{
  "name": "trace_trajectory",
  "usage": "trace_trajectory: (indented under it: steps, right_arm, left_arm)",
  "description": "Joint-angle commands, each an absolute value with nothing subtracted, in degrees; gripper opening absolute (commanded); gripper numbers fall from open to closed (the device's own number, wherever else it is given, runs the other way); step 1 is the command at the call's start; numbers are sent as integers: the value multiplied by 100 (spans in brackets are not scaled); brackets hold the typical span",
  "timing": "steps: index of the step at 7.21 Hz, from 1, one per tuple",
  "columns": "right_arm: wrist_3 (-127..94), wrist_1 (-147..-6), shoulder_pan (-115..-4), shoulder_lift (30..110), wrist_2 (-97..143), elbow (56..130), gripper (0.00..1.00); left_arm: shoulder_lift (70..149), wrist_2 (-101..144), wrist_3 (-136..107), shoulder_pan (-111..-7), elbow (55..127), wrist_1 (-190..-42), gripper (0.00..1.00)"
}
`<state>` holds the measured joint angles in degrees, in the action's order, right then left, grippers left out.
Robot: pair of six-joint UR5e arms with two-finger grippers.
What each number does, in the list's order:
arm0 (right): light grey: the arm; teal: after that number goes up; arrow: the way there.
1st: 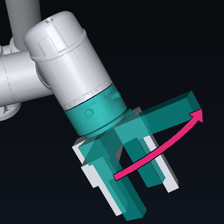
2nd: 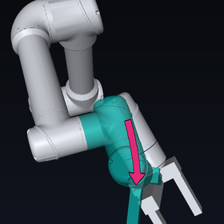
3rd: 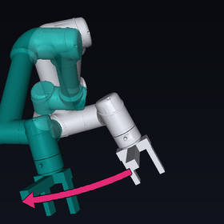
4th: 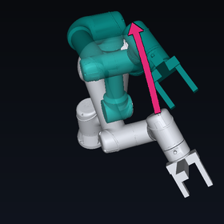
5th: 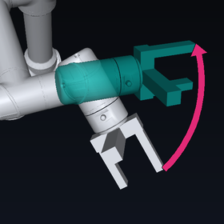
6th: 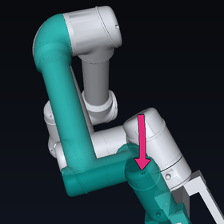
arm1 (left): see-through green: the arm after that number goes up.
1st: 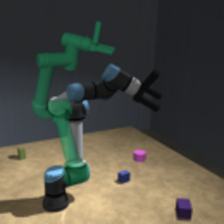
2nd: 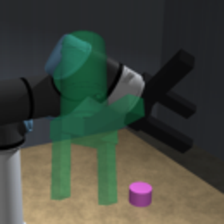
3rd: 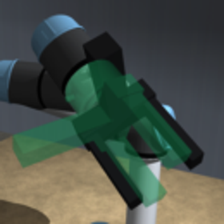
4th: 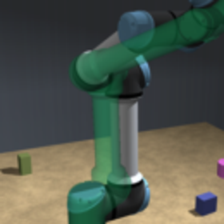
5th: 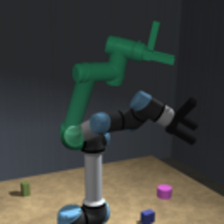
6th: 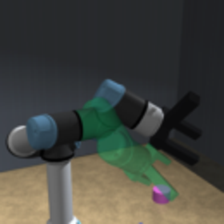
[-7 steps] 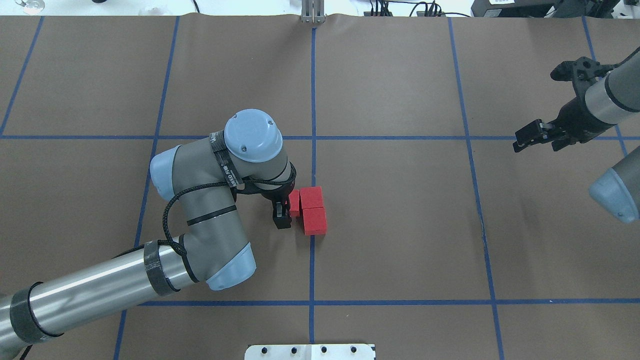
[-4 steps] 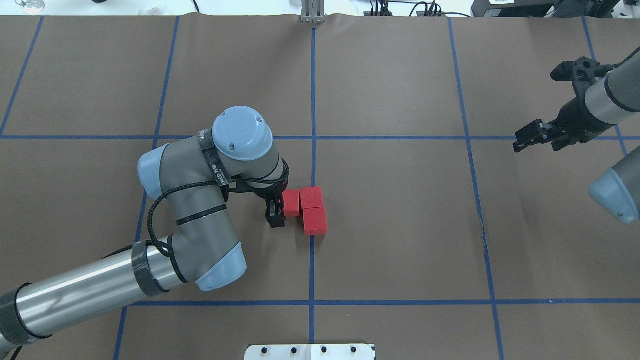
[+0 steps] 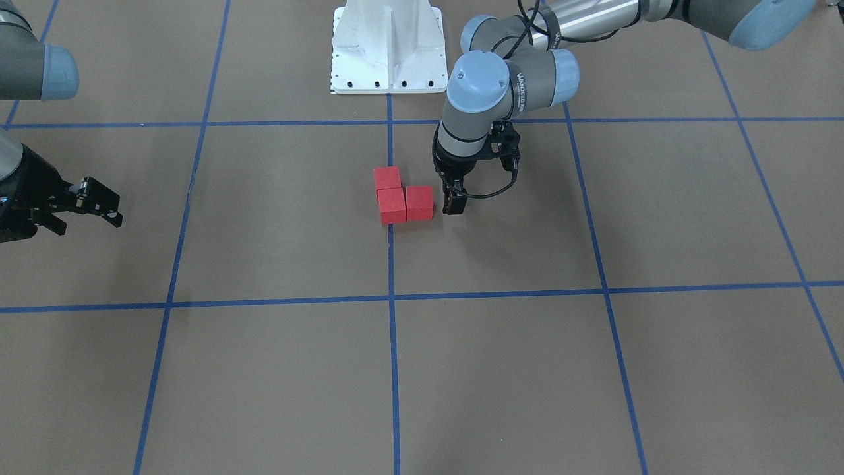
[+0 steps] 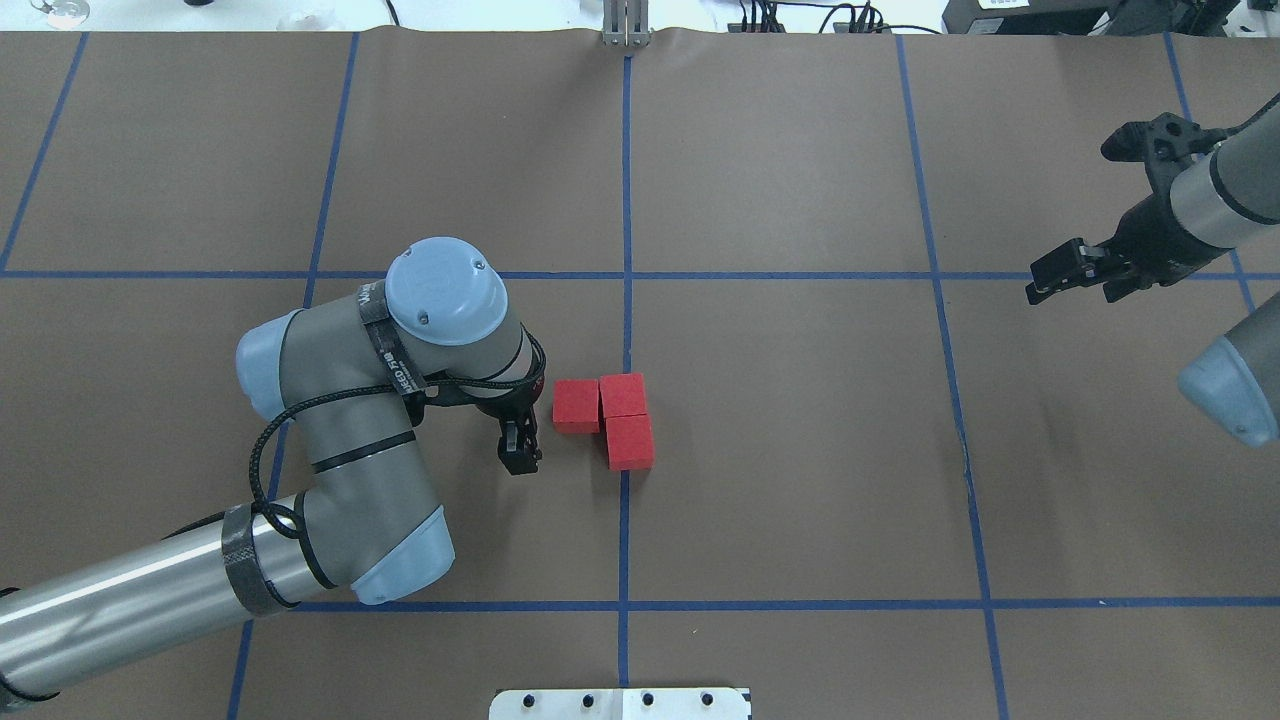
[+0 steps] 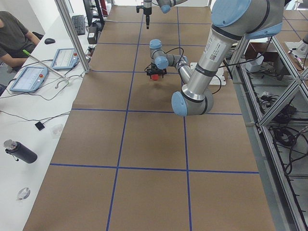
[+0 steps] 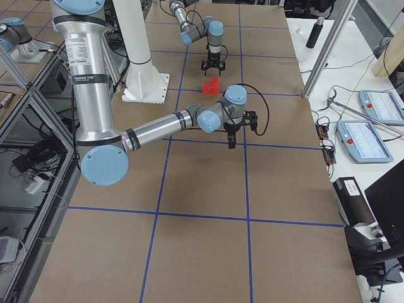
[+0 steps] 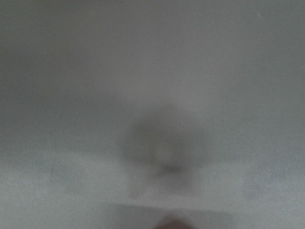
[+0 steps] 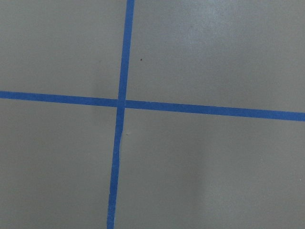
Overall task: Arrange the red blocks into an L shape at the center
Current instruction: 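Open the left gripper and lift it slightly off the placed cube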
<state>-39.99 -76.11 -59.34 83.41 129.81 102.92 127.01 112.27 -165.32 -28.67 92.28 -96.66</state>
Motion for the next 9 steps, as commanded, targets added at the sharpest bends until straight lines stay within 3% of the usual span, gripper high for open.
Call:
trace_trajectory:
  steps: [1,9]
  right_arm:
    - [-3999,-7611,-5941,8341,12981,10336,100]
    - [-3990,-7611,-5941,8367,12981,10327,100]
  left_arm:
    - [12674,11232,-16532,-2664,9246,-9650,100]
    - [12700,11232,-16541,-2514,9290,-9642,100]
